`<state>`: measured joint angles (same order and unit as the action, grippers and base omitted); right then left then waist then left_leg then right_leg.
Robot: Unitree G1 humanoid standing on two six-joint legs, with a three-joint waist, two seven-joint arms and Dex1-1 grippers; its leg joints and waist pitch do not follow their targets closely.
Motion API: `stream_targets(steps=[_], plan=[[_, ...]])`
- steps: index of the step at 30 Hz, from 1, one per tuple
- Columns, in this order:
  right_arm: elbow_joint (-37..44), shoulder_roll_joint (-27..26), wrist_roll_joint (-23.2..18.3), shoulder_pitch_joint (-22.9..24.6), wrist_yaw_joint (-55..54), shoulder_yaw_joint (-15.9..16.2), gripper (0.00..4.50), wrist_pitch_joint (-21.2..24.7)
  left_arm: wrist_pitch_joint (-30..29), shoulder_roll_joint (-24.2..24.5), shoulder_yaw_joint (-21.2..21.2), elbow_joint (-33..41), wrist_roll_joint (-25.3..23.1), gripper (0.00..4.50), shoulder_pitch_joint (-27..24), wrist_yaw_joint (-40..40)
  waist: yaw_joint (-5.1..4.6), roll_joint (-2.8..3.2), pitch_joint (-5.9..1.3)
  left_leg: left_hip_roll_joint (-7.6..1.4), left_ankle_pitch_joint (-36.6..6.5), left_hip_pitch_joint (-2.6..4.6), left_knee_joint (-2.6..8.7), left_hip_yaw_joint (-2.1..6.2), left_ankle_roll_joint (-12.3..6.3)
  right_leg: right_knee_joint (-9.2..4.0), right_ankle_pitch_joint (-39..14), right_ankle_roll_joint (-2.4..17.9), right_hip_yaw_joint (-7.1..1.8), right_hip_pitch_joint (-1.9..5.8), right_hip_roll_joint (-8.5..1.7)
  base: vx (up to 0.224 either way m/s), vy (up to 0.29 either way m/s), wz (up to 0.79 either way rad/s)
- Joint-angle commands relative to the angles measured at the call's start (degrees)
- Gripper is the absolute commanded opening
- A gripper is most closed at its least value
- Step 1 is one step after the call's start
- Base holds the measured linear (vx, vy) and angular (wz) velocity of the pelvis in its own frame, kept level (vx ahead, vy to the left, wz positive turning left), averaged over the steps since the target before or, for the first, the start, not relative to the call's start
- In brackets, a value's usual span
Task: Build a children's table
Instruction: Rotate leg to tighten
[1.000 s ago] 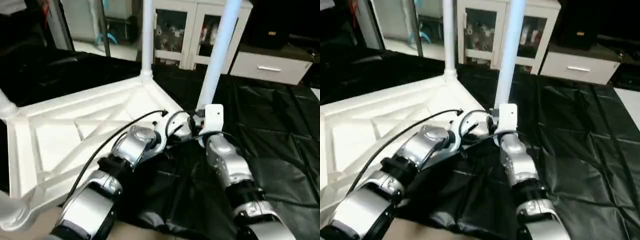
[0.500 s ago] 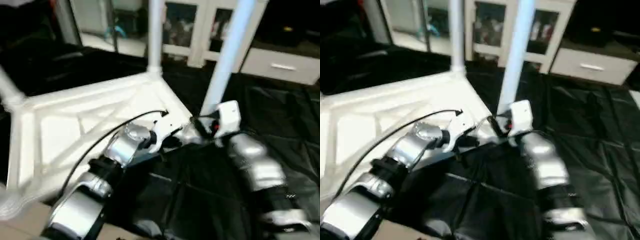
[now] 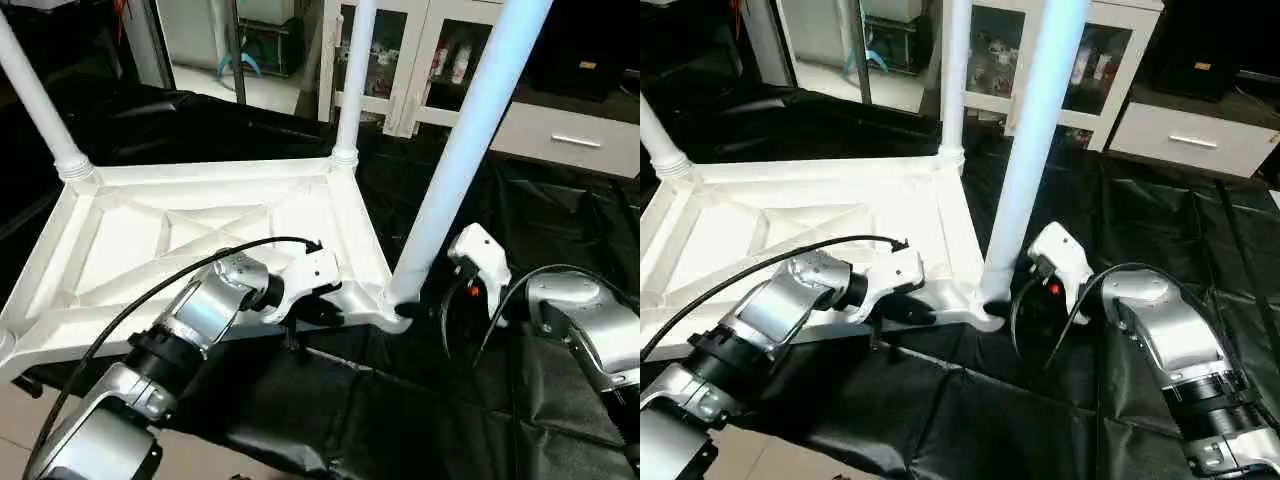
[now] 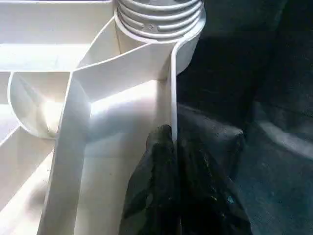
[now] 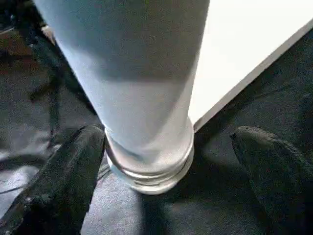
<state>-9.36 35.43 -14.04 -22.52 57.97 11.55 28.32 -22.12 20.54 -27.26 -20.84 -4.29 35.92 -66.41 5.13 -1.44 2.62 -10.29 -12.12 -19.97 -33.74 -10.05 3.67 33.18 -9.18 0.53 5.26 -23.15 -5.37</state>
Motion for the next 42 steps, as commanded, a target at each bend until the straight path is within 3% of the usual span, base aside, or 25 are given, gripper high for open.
stream_targets(steps=[1,4,6,14,19,29,31,32,37,42], plan=[[0.8,0.7,-0.1,-0.5,0.8,1.0,4.47,1.3,-1.6,0.8,-3.0,1.3,-0.4,0.0,-1.6,-2.5,0.12,-0.64,-3.18,-3.43,-7.4,0.23,4.29,0.72,-3.23,-2.89,-12.5,13.3,-3.24,2.98,-4.02,0.0,0.0,0.0],[0.7,-0.3,0.1,-1.3,1.0,2.5,4.47,2.0,-2.7,0.9,-3.1,2.7,-0.4,0.0,-1.7,-2.8,0.11,-0.28,-3.35,-3.31,-5.5,0.14,4.12,0.74,-3.54,-2.37,-8.7,14.6,-3.19,3.19,-3.97,0.0,0.0,0.0],[-0.1,-0.9,0.9,-1.8,1.3,3.4,4.47,2.0,-3.3,0.9,-3.1,3.4,-0.5,0.0,-1.8,-2.9,0.07,-0.5,-3.41,-3.22,-5.2,0.08,4.01,0.62,-3.66,-2.25,-7.1,15.2,-3.22,3.29,-3.92,0.0,0.0,0.0],[-1.3,-2.3,1.3,-2.1,0.5,3.1,4.31,2.7,-4.0,1.7,-3.4,4.8,-0.5,0.0,-2.2,-3.1,0.0,-0.45,-3.38,-3.19,-6.6,0.09,4.03,0.69,-2.8,-2.38,-8.9,14.8,-3.23,3.4,-3.93,0.0,0.0,0.0],[-0.7,-2.3,0.4,-1.9,1.1,2.3,3.85,2.6,-4.2,1.4,-3.5,4.4,-0.5,0.0,-2.0,-2.9,-0.01,-0.82,-3.44,-3.13,-5.7,0.05,3.87,0.6,-3.34,-2.3,-8.7,14.9,-3.22,3.42,-3.93,0.0,0.0,0.0],[-0.9,-3.1,0.2,-0.3,2.4,2.5,2.94,2.0,-5.6,1.5,-3.7,6.3,-0.4,0.0,-3.3,-2.9,0.04,-0.66,-3.48,-3.14,-5.7,0.06,3.82,0.65,-3.18,-2.26,-9.2,14.6,-3.2,3.36,-3.88,0.0,0.0,0.0],[-0.8,-3.2,0.1,0.0,2.4,2.5,2.86,1.8,-5.7,1.5,-3.7,6.4,-0.4,0.0,-3.3,-2.9,0.06,-0.67,-3.51,-3.1,-5.7,0.07,3.8,0.66,-3.2,-2.25,-9.1,14.6,-3.18,3.37,-3.86,0.0,0.0,0.0],[-0.9,-3.3,0.1,0.3,2.3,2.4,2.85,1.7,-5.7,1.5,-3.8,6.4,-0.4,0.0,-3.4,-3.0,0.13,-0.27,-3.5,-3.08,-5.9,0.1,3.8,0.69,-3.11,-2.26,-9.1,14.6,-3.19,3.35,-3.86,0.0,0.0,0.0],[-0.7,-3.7,0.0,0.9,1.9,2.0,2.8,1.7,-5.7,1.6,-3.8,6.3,-0.4,0.0,-3.4,-3.2,0.03,-0.33,-3.56,-3.06,-6.8,0.12,3.85,0.71,-2.65,-2.29,-8.6,14.7,-3.15,3.45,-3.76,0.0,0.0,0.0],[-0.2,-4.6,0.1,2.0,-0.1,1.0,2.78,1.4,-5.6,1.4,-3.9,5.6,-0.7,0.0,-2.9,-3.1,0.06,0.05,-3.57,-3.07,-7.0,0.13,3.85,0.74,-2.41,-2.32,-8.1,14.8,-3.19,3.47,-3.77,0.0,0.0,0.0]])
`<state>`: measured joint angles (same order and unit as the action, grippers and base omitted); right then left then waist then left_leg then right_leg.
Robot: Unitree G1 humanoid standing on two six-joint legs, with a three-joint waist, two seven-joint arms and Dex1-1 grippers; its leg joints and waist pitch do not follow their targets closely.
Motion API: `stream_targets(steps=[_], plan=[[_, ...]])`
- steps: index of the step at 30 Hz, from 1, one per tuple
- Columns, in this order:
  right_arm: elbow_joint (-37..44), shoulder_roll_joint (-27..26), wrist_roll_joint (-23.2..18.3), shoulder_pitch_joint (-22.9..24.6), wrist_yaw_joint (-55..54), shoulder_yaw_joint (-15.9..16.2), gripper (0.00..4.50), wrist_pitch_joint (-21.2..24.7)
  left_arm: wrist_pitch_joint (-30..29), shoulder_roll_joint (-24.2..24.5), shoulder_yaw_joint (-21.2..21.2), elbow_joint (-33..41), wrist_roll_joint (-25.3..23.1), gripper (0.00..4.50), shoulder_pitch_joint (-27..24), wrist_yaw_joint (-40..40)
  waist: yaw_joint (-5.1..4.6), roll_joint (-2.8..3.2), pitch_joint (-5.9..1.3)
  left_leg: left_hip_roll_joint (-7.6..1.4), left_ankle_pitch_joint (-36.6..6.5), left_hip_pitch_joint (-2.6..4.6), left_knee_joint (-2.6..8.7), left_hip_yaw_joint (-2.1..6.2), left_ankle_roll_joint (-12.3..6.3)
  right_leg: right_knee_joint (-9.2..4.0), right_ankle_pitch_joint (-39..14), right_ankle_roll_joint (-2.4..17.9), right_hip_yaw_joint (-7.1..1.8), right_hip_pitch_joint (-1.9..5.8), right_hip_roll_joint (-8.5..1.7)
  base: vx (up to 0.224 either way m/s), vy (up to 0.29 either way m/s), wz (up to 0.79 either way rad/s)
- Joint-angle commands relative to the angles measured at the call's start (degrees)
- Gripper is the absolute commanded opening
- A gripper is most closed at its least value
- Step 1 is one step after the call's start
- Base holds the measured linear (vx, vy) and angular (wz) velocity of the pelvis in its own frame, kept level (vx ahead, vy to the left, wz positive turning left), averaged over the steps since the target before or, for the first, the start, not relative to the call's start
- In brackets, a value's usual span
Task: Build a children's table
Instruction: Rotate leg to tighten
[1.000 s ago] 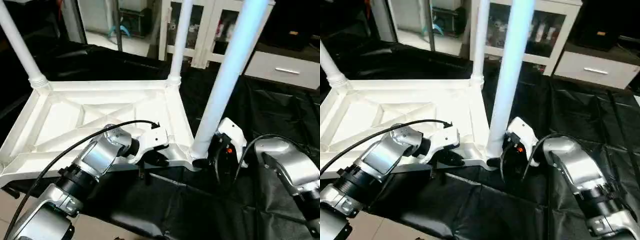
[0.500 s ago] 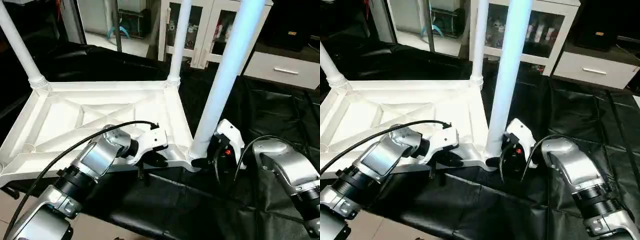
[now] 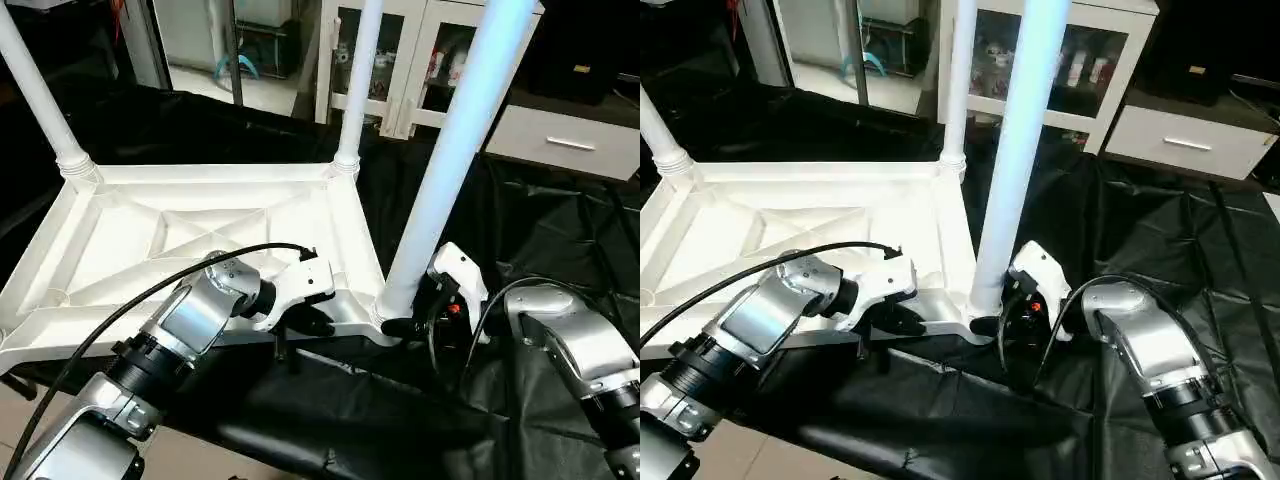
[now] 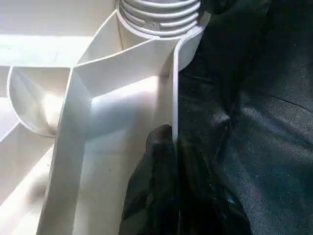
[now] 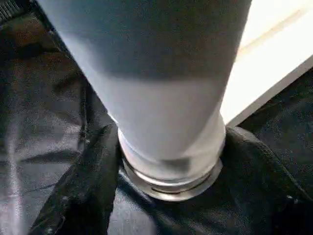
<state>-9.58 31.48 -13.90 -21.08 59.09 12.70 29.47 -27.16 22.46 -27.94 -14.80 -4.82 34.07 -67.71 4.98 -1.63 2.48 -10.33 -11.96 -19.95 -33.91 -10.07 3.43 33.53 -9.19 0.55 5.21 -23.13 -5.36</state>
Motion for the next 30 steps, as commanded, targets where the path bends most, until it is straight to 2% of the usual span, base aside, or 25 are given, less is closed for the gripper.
stream_targets(steps=[1,4,7,10,11,12,14,15,16,17,18,19,20,21,23,24,26,27,29,30], plan=[[-0.2,-1.1,0.3,0.8,-2.4,-0.4,2.76,-0.2,-0.6,-0.6,-3.2,-0.6,-0.2,0.0,-0.9,-1.6,0.15,0.23,-3.46,-3.03,-7.3,0.09,4.02,0.77,-2.0,-2.65,-8.0,14.8,-3.12,3.47,-3.76,0.0,0.0,0.0],[-1.9,-3.1,1.5,0.8,-7.1,-1.7,2.74,-0.7,-0.5,-1.3,-2.7,-1.2,-0.1,0.0,-0.8,-0.6,-0.08,0.31,-3.33,-2.92,-8.8,0.05,4.11,0.79,-1.54,-2.97,-10.1,14.3,-3.09,3.41,-3.73,0.0,0.0,0.0],[-4.7,-6.7,2.7,0.3,-14.8,-4.0,2.74,-0.8,-0.5,-3.4,-1.4,-3.4,-0.1,0.0,-0.2,2.4,-0.7,0.33,-2.85,-2.68,-14.0,0.1,4.52,1.02,-0.07,-4.12,-19.8,11.4,-2.83,3.26,-3.74,0.0,0.0,0.0],[-8.2,-12.0,3.5,-0.6,-25.4,-7.5,2.74,-0.3,-1.0,-7.9,1.5,-8.3,-0.2,0.0,2.1,9.2,-1.63,0.41,-2.54,-2.32,-18.6,0.65,4.52,1.21,1.19,-5.4,-28.8,8.1,-2.49,2.47,-3.6,0.0,0.0,0.0],[-9.7,-14.6,4.1,-0.9,-30.0,-8.7,2.74,-0.8,-0.9,-10.1,2.9,-11.3,-0.5,0.0,3.6,13.0,-1.64,0.2,-2.79,-2.28,-18.9,0.76,4.49,1.59,1.61,-5.56,-30.2,7.1,-2.16,2.8,-3.86,0.0,0.0,0.0],[-9.9,-14.9,4.2,-1.0,-30.5,-8.8,2.74,-0.9,-0.9,-10.4,3.0,-11.6,-0.5,0.0,3.7,13.4,-1.95,0.16,-2.7,-2.23,-18.8,0.45,4.58,1.54,1.4,-5.58,-30.2,6.8,-2.2,2.75,-3.7,0.0,0.0,0.0],[-12.3,-18.4,5.2,-1.8,-37.1,-10.0,2.74,-2.5,-0.8,-13.2,4.6,-15.4,-0.7,0.0,5.8,17.9,-2.03,0.24,-2.82,-2.28,-18.7,0.54,4.63,1.62,1.39,-5.75,-29.6,6.3,-2.04,2.69,-3.68,0.0,0.0,0.0],[-12.3,-18.4,5.2,-1.8,-37.1,-10.0,2.74,-2.5,-0.8,-13.2,4.6,-15.4,-0.7,0.0,5.8,17.9,-2.01,0.25,-2.91,-2.31,-18.5,0.6,4.66,1.68,1.15,-5.79,-28.5,6.5,-1.99,2.66,-3.77,0.0,0.0,0.0],[-16.3,-22.9,6.8,-3.5,-48.1,-12.0,2.74,-5.4,0.6,-16.3,6.0,-19.9,-1.5,0.0,8.2,23.9,-2.05,0.21,-2.85,-2.29,-18.3,0.52,4.67,1.55,1.04,-5.85,-28.1,6.6,-2.08,2.46,-3.75,0.0,0.0,0.0],[-16.3,-22.9,6.8,-3.5,-48.1,-12.0,2.74,-5.4,0.6,-16.3,6.0,-19.9,-1.5,0.0,8.2,23.9,-2.19,0.33,-2.77,-2.16,-18.5,0.84,4.6,1.39,1.29,-6.06,-28.6,6.7,-2.11,1.94,-3.66,0.0,0.0,0.0],[-18.5,-25.7,7.2,-4.3,-54.6,-13.5,2.73,-7.5,1.7,-17.8,6.5,-22.1,-2.0,0.0,9.4,27.0,-2.22,0.17,-2.95,-2.15,-18.9,0.76,4.64,1.62,1.61,-5.96,-28.6,6.6,-1.97,2.3,-3.7,0.0,0.0,0.0],[-19.7,-27.2,7.6,-4.9,-57.7,-13.8,2.73,-8.9,2.5,-18.8,6.9,-23.4,-2.3,0.0,10.2,28.9,-2.1,0.36,-3.02,-2.14,-17.9,0.64,4.69,1.55,1.47,-5.88,-27.3,6.7,-2.12,2.2,-3.79,0.0,0.0,0.0],[-21.6,-29.4,8.6,-5.8,-61.5,-13.7,2.73,-11.6,3.8,-20.3,7.4,-25.4,-2.8,0.0,11.1,31.5,-2.13,0.3,-3.05,-2.18,-17.9,0.76,4.67,1.43,1.53,-5.87,-26.6,6.8,-2.22,1.99,-3.71,0.0,0.0,0.0],[-22.9,-30.9,8.8,-6.5,-62.6,-13.3,2.73,-13.6,4.9,-21.1,7.5,-26.5,-3.1,0.0,11.6,32.8,-2.0,0.29,-3.23,-2.31,-16.6,0.71,4.72,1.35,1.36,-5.39,-22.8,7.9,-2.41,2.18,-3.68,0.0,0.0,0.0],[-24.0,-32.2,8.3,-7.2,-62.5,-13.5,2.73,-15.3,5.5,-21.6,7.5,-27.4,-3.4,0.0,12.0,33.5,-1.78,0.38,-3.42,-2.38,-14.7,0.56,4.68,1.13,0.83,-4.66,-17.5,9.3,-2.69,2.34,-3.6,0.0,0.0,0.0],[-24.6,-33.3,8.4,-8.3,-60.0,-12.5,2.73,-17.7,6.2,-22.0,7.5,-28.1,-3.6,0.0,12.2,34.0,-1.72,0.22,-3.5,-2.42,-13.7,0.46,4.66,1.08,0.5,-4.35,-15.6,9.9,-2.71,2.46,-3.49,0.0,0.0,0.0],[-24.0,-33.4,8.9,-8.5,-58.4,-12.0,2.73,-19.4,6.4,-21.9,7.7,-28.3,-3.7,0.0,12.2,34.0,-1.54,0.17,-3.72,-2.38,-10.5,0.07,4.47,0.95,-0.67,-3.6,-10.6,11.4,-2.8,2.89,-3.57,0.026,0.0,0.02],[-23.3,-32.8,9.4,-8.3,-58.2,-11.8,2.73,-20.5,6.5,-21.5,7.8,-28.2,-3.6,0.0,12.0,33.7,-1.36,0.1,-3.93,-2.34,-5.7,-0.07,4.05,0.74,-2.46,-2.7,-4.3,13.2,-2.92,3.1,-3.52,0.057,-0.005,0.03],[-23.1,-32.1,10.2,-8.0,-58.7,-11.8,2.73,-21.7,6.9,-21.2,7.9,-28.5,-3.6,0.0,12.1,33.7,-1.23,0.05,-4.09,-2.29,-2.8,-0.11,3.86,0.65,-3.84,-2.25,-0.7,14.3,-2.9,3.3,-3.48,0.028,-0.002,0.02],[-23.3,-31.6,10.5,-7.9,-59.5,-12.0,3.08,-22.8,7.5,-21.0,8.1,-29.2,-3.6,0.0,12.3,33.7,-1.17,-0.12,-4.12,-2.24,-1.0,-0.19,3.71,0.59,-5.13,-1.99,1.5,15.1,-2.92,3.38,-3.54,0.0,0.0,0.0]])
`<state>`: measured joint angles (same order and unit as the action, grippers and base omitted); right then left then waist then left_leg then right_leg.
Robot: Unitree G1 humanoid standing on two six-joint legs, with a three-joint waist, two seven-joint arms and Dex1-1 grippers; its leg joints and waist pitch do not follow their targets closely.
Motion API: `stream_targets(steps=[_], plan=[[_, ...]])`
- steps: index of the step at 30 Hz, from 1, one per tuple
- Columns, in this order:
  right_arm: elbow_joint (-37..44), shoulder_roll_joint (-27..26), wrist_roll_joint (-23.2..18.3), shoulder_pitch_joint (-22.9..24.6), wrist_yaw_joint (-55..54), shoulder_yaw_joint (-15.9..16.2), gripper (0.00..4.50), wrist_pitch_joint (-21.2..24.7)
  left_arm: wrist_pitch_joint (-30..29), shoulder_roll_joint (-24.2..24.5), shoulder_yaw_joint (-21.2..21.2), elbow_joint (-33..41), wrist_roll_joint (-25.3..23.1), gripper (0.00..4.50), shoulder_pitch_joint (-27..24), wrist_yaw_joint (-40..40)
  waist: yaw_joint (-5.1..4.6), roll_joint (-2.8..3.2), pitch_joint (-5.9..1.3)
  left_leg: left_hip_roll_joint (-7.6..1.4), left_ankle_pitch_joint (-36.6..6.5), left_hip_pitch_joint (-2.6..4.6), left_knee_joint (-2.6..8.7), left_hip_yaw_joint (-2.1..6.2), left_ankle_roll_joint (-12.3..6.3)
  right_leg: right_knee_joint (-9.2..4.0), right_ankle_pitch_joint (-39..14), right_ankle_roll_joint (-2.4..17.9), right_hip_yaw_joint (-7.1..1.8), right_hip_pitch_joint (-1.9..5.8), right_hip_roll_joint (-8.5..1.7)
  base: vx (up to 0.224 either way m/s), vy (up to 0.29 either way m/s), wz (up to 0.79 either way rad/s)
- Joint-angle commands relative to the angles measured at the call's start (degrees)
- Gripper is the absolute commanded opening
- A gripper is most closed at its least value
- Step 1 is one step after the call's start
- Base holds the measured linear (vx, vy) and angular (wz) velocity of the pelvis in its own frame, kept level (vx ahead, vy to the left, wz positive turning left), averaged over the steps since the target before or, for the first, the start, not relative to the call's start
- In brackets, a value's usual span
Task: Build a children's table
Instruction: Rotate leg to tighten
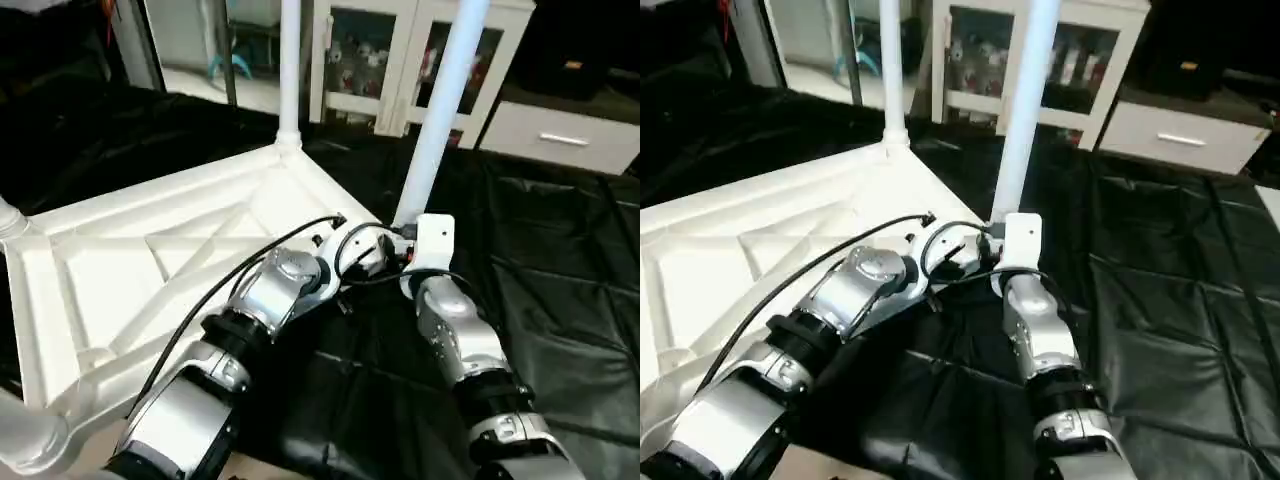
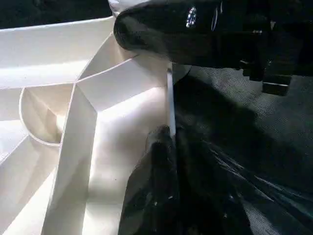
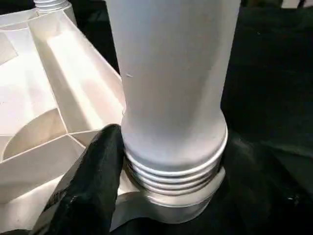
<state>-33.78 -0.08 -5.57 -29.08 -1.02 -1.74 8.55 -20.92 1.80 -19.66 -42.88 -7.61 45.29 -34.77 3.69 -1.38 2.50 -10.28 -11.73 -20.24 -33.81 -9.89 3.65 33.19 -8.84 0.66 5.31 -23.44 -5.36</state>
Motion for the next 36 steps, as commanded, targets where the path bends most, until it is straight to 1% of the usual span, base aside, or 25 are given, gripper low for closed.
stream_targets(steps=[1,2,4,5,7,9,11,12,14,16,18,19,20,22,23,24,25,26,27,28,30,33,34,35,36], plan=[[1.0,0.5,2.3,0.3,0.2,2.2,3.29,-2.8,1.5,-0.1,0.0,-1.3,-0.8,0.0,1.1,0.7,0.24,-0.33,-4.15,-2.25,-0.6,0.13,3.49,0.3,-6.34,-1.62,1.7,15.6,-3.01,3.64,-3.57,0.0,0.0,0.0],[1.1,1.1,2.5,0.5,0.2,2.2,3.46,-3.8,1.9,0.2,0.1,-1.4,-0.7,0.0,1.1,0.5,0.35,-0.35,-4.11,-2.28,-0.5,0.01,3.46,0.3,-6.92,-1.67,1.0,15.7,-3.01,3.74,-3.64,0.0,0.0,0.0],[1.2,1.3,2.6,0.6,0.4,2.2,3.59,-4.1,2.0,0.3,0.2,-1.4,-0.7,0.0,1.1,0.4,0.41,-0.28,-3.9,-2.4,-2.0,0.03,3.59,0.28,-6.82,-2.0,-1.9,15.3,-2.92,3.61,-3.65,0.0,0.0,0.0],[2.1,2.6,2.8,1.0,1.2,1.7,3.59,-4.6,2.1,1.0,0.1,-0.9,-0.5,0.0,0.7,-0.6,0.43,-0.32,-3.81,-2.44,-3.2,0.14,3.67,0.22,-6.52,-2.27,-3.5,15.0,-2.92,3.51,-3.66,0.0,0.0,0.0],[4.3,4.8,2.6,1.8,2.9,0.7,3.84,-3.4,1.5,2.6,-0.5,1.3,-0.2,0.0,-0.4,-3.7,0.45,-0.33,-3.59,-2.53,-6.6,0.16,3.97,0.31,-4.89,-2.76,-8.2,13.4,-2.94,3.57,-3.62,0.0,0.0,0.0],[5.9,7.7,1.8,2.4,6.0,0.1,4.02,-0.8,0.4,4.7,-2.1,4.6,-0.2,0.0,-2.1,-8.1,0.46,-0.27,-3.53,-2.65,-7.4,0.13,4.07,0.39,-4.32,-2.72,-8.8,12.9,-2.97,3.57,-3.56,0.0,0.0,0.0],[6.4,9.0,1.5,2.7,7.9,0.1,4.13,-0.2,0.0,5.6,-2.9,5.9,-0.1,0.0,-2.8,-10.3,0.31,-0.05,-3.55,-2.66,-7.3,0.06,4.05,0.39,-4.25,-2.63,-7.8,13.2,-3.05,3.52,-3.57,0.0,0.0,0.0],[7.2,11.3,0.3,3.0,13.0,0.6,4.31,1.5,-0.5,7.1,-4.2,7.8,0.1,0.0,-4.0,-13.5,0.41,-0.06,-3.61,-2.72,-7.6,0.16,4.05,0.43,-4.31,-2.53,-7.6,13.4,-3.0,3.66,-3.53,0.0,0.0,0.0],[8.5,14.7,-1.9,3.6,20.9,1.5,4.45,3.9,-1.3,8.9,-5.3,10.2,0.8,0.0,-5.6,-17.4,0.54,0.02,-3.54,-2.86,-7.7,0.25,4.01,0.38,-4.57,-2.57,-7.1,14.0,-3.04,3.51,-3.61,0.0,0.0,0.0],[10.6,17.6,-4.5,4.8,28.8,2.8,4.45,5.5,-2.0,10.2,-5.9,11.9,1.5,0.0,-6.5,-20.1,0.94,0.3,-3.43,-2.94,-8.7,0.28,3.99,0.29,-4.72,-2.51,-6.8,14.5,-3.07,3.57,-3.45,0.0,0.0,0.0],[15.1,21.8,-8.0,7.1,40.3,5.2,4.45,6.1,0.8,12.7,-7.4,15.0,2.7,0.0,-8.2,-25.9,1.37,0.16,-3.39,-3.14,-9.5,0.28,4.1,0.45,-4.66,-2.64,-7.8,14.1,-3.06,3.82,-3.69,0.0,0.0,0.0],[17.1,23.6,-8.9,8.2,44.4,6.5,4.45,6.5,-0.1,13.6,-8.0,16.4,3.2,0.0,-8.8,-27.8,1.34,0.17,-3.23,-3.23,-10.3,0.27,4.23,0.4,-4.56,-2.8,-8.7,14.1,-3.12,3.63,-3.69,0.0,0.0,0.0],[19.5,26.1,-10.0,9.6,49.8,8.4,4.45,7.6,-1.4,15.4,-9.2,18.3,3.9,0.0,-9.7,-31.2,1.52,0.34,-3.31,-3.32,-10.7,0.41,4.27,0.5,-4.18,-2.74,-9.2,14.0,-3.08,3.74,-3.67,0.0,0.0,0.0],[20.8,27.9,-10.5,10.3,53.5,9.6,4.45,8.6,-1.2,17.1,-10.3,19.9,4.2,0.0,-10.4,-34.2,1.28,0.09,-3.06,-3.22,-12.2,0.25,4.48,0.51,-3.7,-3.06,-11.7,13.6,-3.08,3.66,-3.63,0.0,0.0,0.0],[21.2,28.5,-10.5,10.4,54.8,9.9,4.45,9.0,-1.1,17.6,-10.6,20.6,4.3,0.0,-10.7,-34.9,1.38,0.12,-3.05,-3.26,-12.8,0.31,4.55,0.59,-3.41,-3.19,-13.1,13.2,-3.05,3.67,-3.71,0.0,0.0,0.0],[21.6,29.3,-10.5,10.4,56.3,10.5,4.45,9.5,-1.7,18.1,-10.9,21.1,4.1,0.0,-10.8,-35.3,1.26,0.18,-2.82,-3.34,-14.2,0.42,4.7,0.6,-2.77,-3.6,-16.3,12.6,-3.1,3.42,-3.84,0.0,0.0,0.0],[21.9,29.9,-10.5,10.5,57.3,10.9,4.45,9.8,-2.1,18.4,-11.1,21.5,4.1,0.0,-10.8,-35.5,1.31,0.22,-2.76,-3.29,-15.7,0.72,4.71,0.62,-2.02,-4.0,-19.5,11.9,-3.04,3.24,-3.85,0.0,0.0,0.0],[21.9,30.2,-10.1,10.3,57.6,11.4,4.45,10.0,-2.0,18.7,-11.2,21.6,3.8,0.0,-10.9,-35.6,1.46,-0.02,-2.86,-3.28,-15.8,1.09,4.56,0.54,-1.53,-4.14,-20.5,11.6,-3.15,2.96,-3.97,0.0,0.0,0.0],[22.0,30.7,-9.8,10.0,58.1,11.9,4.45,10.4,-2.0,19.0,-11.3,22.0,3.5,0.0,-11.0,-35.5,1.48,0.03,-2.88,-3.33,-15.4,1.19,4.59,0.51,-1.35,-4.13,-20.0,11.8,-3.25,2.86,-3.95,0.0,0.0,0.0],[22.0,30.9,-9.3,9.6,58.4,12.6,4.45,10.9,-2.1,19.0,-11.1,22.0,3.4,0.0,-10.9,-35.1,1.37,-0.3,-2.88,-3.27,-14.5,0.81,4.61,0.56,-1.47,-3.88,-19.0,11.8,-3.2,3.04,-3.77,0.0,0.0,0.0],[22.4,31.3,-8.8,9.4,59.0,13.6,4.45,11.5,-2.3,19.2,-11.0,22.3,3.3,0.0,-10.9,-35.1,1.38,-0.25,-2.99,-3.18,-13.1,0.41,4.57,0.64,-1.63,-3.74,-18.3,11.5,-3.15,3.31,-3.89,0.0,0.0,0.0],[22.8,31.9,-8.0,9.1,59.8,14.9,4.45,12.4,-2.7,19.4,-11.1,22.9,3.2,0.0,-11.0,-35.2,1.36,-0.17,-3.03,-3.23,-12.5,0.36,4.57,0.7,-1.78,-3.65,-17.8,11.3,-3.1,3.34,-3.8,0.0,0.0,0.0],[22.7,32.0,-7.3,9.0,60.0,15.3,4.45,12.4,-2.8,19.6,-11.1,23.1,3.2,0.0,-11.0,-35.3,1.41,0.09,-3.04,-3.21,-12.5,0.36,4.55,0.71,-1.73,-3.6,-17.5,11.4,-3.14,3.33,-3.84,0.0,0.0,0.0],[22.5,32.0,-6.7,8.9,60.0,15.6,4.45,12.4,-2.9,19.6,-11.2,23.3,3.2,0.0,-11.0,-35.4,1.33,-0.11,-3.11,-3.13,-11.8,0.27,4.49,0.67,-1.77,-3.49,-16.5,11.6,-3.1,3.41,-3.77,0.0,0.0,0.0],[22.2,31.8,-6.3,8.8,59.9,15.7,4.2,12.3,-3.0,19.7,-11.3,23.4,3.2,0.0,-10.9,-35.5,1.32,-0.1,-3.15,-3.12,-11.7,0.24,4.48,0.68,-1.82,-3.44,-16.3,11.7,-3.08,3.44,-3.78,0.0,0.0,0.0]])
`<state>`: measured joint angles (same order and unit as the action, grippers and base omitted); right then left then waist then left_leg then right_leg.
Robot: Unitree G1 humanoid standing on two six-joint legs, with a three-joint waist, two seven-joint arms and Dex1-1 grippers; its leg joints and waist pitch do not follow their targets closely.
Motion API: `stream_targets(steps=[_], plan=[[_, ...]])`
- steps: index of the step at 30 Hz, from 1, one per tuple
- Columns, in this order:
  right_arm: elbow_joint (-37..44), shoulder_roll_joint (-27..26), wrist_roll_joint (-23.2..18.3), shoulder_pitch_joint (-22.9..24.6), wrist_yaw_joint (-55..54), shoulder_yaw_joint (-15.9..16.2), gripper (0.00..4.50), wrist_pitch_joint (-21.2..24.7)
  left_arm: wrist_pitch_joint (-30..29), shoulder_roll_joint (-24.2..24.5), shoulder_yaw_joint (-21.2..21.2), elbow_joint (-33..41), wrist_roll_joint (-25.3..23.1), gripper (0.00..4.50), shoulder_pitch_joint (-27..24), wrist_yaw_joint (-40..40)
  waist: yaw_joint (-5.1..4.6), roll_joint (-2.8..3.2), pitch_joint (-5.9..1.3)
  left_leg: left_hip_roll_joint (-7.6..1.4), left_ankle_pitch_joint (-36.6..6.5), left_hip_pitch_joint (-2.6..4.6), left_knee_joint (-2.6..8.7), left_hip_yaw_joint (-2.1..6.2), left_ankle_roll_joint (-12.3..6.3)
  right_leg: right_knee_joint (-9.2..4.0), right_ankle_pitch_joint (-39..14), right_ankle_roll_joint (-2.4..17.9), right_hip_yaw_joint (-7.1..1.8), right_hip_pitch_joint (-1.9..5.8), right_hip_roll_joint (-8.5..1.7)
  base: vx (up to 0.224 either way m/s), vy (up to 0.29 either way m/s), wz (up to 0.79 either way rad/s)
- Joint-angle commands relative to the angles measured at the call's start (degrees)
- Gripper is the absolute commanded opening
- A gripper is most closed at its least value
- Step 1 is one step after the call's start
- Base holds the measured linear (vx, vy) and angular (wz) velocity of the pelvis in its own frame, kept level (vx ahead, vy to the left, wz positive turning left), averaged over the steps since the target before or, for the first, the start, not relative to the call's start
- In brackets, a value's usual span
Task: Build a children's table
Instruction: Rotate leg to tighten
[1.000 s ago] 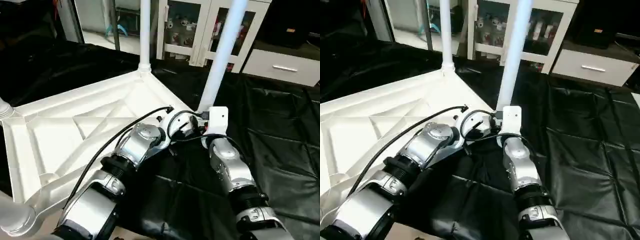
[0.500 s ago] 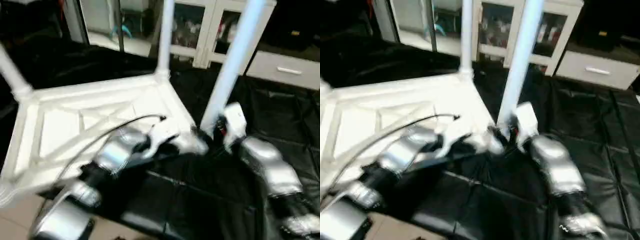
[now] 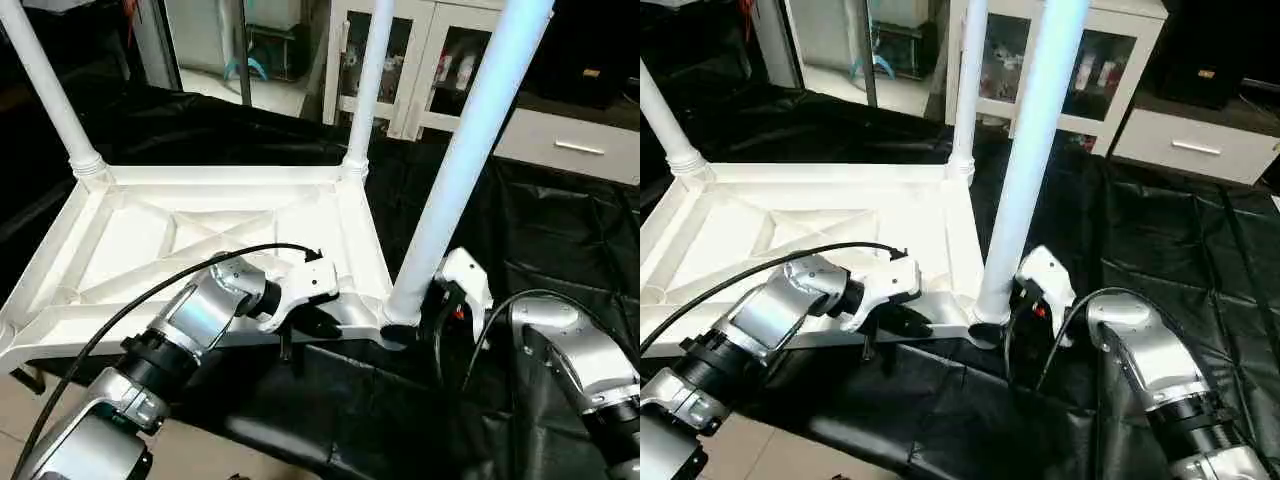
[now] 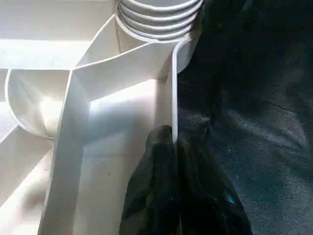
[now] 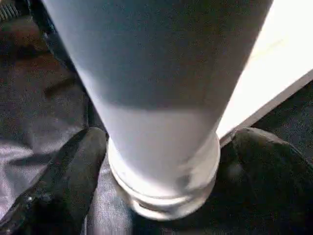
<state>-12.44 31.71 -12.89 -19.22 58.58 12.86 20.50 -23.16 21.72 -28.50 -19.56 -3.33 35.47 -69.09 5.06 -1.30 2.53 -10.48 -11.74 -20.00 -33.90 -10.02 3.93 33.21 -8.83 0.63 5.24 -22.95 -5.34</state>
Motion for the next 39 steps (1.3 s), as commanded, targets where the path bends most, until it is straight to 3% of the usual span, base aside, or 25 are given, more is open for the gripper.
stream_targets(steps=[1,5,6,16,27,31,33,35,36,39], plan=[[0.7,-0.1,1.0,-1.1,0.2,1.1,4.12,0.3,-0.8,-0.2,-2.5,0.1,-1.1,0.0,-1.1,-1.2,-0.05,-0.12,-3.17,-2.96,-11.5,0.0,4.57,0.79,-2.08,-3.44,-16.0,11.9,-3.03,2.94,-3.83,0.0,0.0,0.0],[0.4,-0.7,0.7,-1.5,-0.4,0.6,3.93,0.4,-0.8,-0.2,-2.7,0.0,-1.2,0.0,-0.8,-1.1,-0.11,0.0,-3.09,-2.92,-12.7,0.08,4.57,0.78,-1.93,-3.68,-17.3,11.8,-3.01,2.88,-3.8,0.0,0.0,0.0],[0.6,-0.8,0.5,-1.6,-0.3,0.5,3.69,0.5,-0.9,-0.2,-2.7,-0.1,-1.2,0.0,-0.7,-1.1,-0.15,-0.03,-3.07,-2.91,-13.1,0.07,4.62,0.81,-1.81,-3.75,-18.0,11.5,-2.98,2.89,-3.79,0.0,0.0,0.0],[1.0,-1.0,-0.1,-1.4,1.2,0.2,2.85,0.6,-1.3,-0.1,-2.9,-0.1,-1.5,0.0,-0.7,-1.4,-0.17,-0.01,-3.13,-2.98,-13.0,0.1,4.62,0.85,-1.76,-3.73,-17.7,11.5,-2.95,2.84,-3.74,0.0,0.0,0.0],[-0.2,-2.4,0.6,-1.1,-1.1,-0.6,2.7,0.4,-2.2,0.0,-2.4,-0.1,-1.4,0.0,-1.0,-0.9,-0.21,0.03,-3.07,-2.9,-13.4,0.02,4.65,0.84,-1.62,-3.79,-18.3,11.5,-2.91,2.89,-3.77,0.0,0.0,0.0],[-3.8,-6.4,0.8,-2.1,-9.9,-4.4,2.7,1.0,-2.5,-3.1,1.2,-2.4,0.1,0.0,-0.7,4.1,-0.6,-0.02,-2.91,-2.77,-15.4,0.08,4.69,0.93,-0.73,-4.39,-23.0,10.1,-2.7,2.64,-3.79,0.0,0.0,0.0],[-7.1,-11.7,0.0,-2.8,-20.3,-8.6,2.69,3.4,-3.3,-9.0,7.3,-8.2,2.0,0.0,1.3,14.1,-1.19,0.11,-2.78,-2.5,-16.3,0.28,4.56,0.8,0.02,-4.88,-24.8,9.7,-2.52,2.15,-3.51,0.0,0.0,0.0],[-8.8,-14.3,0.1,-3.1,-25.9,-10.5,2.69,4.1,-3.5,-11.4,9.6,-10.8,2.5,0.0,2.3,18.5,-1.1,0.07,-3.24,-2.45,-16.3,0.46,4.41,0.97,0.67,-4.83,-24.3,9.6,-2.43,2.29,-3.71,0.0,0.0,0.0],[-11.0,-17.3,0.7,-3.5,-32.9,-12.4,2.69,4.3,-3.0,-13.2,11.2,-13.5,2.5,0.0,3.3,22.7,-1.6,0.02,-3.19,-2.41,-15.6,-0.29,4.73,1.17,0.66,-4.45,-22.2,9.5,-2.3,2.69,-3.51,0.0,0.0,0.0],[-14.9,-22.4,1.6,-4.3,-45.1,-15.4,2.69,3.2,-2.7,-16.3,14.1,-17.0,3.2,0.0,4.9,29.4,-1.77,-0.08,-3.42,-2.44,-15.4,0.04,4.61,1.14,0.68,-4.57,-21.8,9.4,-2.41,2.58,-3.79,0.0,0.0,0.0]])
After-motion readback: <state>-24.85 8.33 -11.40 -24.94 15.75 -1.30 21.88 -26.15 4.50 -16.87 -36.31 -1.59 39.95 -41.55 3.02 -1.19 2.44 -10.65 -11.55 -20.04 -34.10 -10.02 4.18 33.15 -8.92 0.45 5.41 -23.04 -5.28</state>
